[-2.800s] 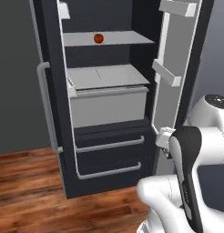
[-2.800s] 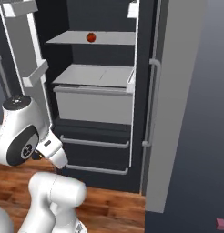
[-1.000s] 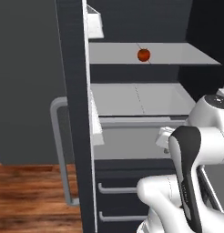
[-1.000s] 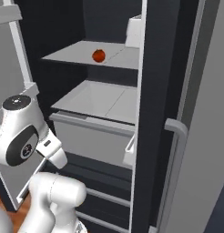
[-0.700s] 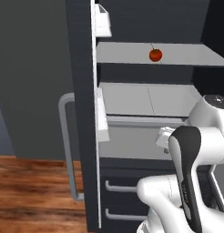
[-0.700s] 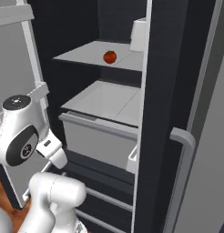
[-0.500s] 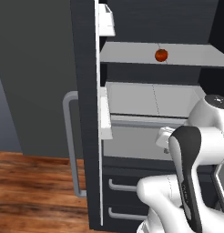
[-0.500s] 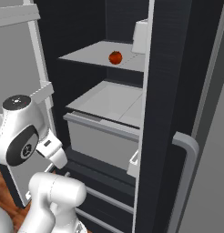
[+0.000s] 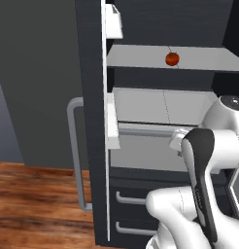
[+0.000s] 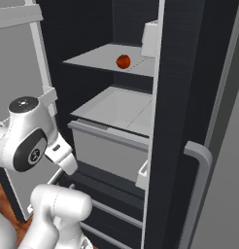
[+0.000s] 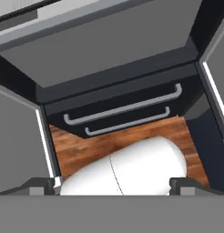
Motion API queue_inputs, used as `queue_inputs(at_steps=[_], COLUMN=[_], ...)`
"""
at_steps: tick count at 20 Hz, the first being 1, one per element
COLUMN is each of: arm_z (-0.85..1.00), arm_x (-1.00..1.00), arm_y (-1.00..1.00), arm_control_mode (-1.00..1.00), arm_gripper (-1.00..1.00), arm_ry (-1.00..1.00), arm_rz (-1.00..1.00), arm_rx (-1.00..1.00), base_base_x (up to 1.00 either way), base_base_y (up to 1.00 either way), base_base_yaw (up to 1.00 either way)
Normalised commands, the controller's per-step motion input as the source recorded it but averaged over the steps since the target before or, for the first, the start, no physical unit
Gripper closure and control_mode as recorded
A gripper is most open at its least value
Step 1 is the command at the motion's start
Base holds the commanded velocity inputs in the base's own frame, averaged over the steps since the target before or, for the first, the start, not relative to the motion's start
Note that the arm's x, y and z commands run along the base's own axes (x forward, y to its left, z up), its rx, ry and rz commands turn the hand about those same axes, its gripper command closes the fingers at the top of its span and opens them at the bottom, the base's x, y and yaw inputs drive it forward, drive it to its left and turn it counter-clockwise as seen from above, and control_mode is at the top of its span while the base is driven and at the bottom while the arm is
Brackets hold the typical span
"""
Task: Place the cold items (tomato and lemon wedge) from the fridge in one tupperware on the dining counter. Place the warm items (hot dog and kebab skewer) in the stove area in another tupperware.
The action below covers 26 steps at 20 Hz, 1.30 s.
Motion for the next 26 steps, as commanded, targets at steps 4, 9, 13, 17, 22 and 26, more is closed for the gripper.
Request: queue_inputs(at_steps=[4, 9, 13, 17, 22, 26], arm_z=[0.74, 0.88, 0.58, 0.33, 0.15, 0.0], arm_x=[0.0, 0.13, 0.79, 0.93, 0.85, 0.48], arm_y=[-0.26, -0.18, -0.05, 0.0, -0.01, -0.2], arm_control_mode=[-1.0, -1.0, -1.0, -1.0, -1.0, -1.0], arm_gripper=[-1.0, -1.0, -1.0, -1.0, -1.0, -1.0], arm_ry=[-0.13, -0.15, -0.13, -0.03, -0.01, -0.12], arm_rz=[-0.28, -0.07, 0.0, 0.0, 0.0, 0.05], arm_rx=[0.0, 0.0, 0.0, -0.17, -0.28, -0.24], base_base_x=[0.0, 0.0, 0.0, 0.0, 0.0, 0.0], base_base_y=[0.0, 0.0, 0.0, 0.0, 0.0, 0.0], base_base_yaw=[0.0, 0.0, 0.0, 0.0, 0.0, 0.0])
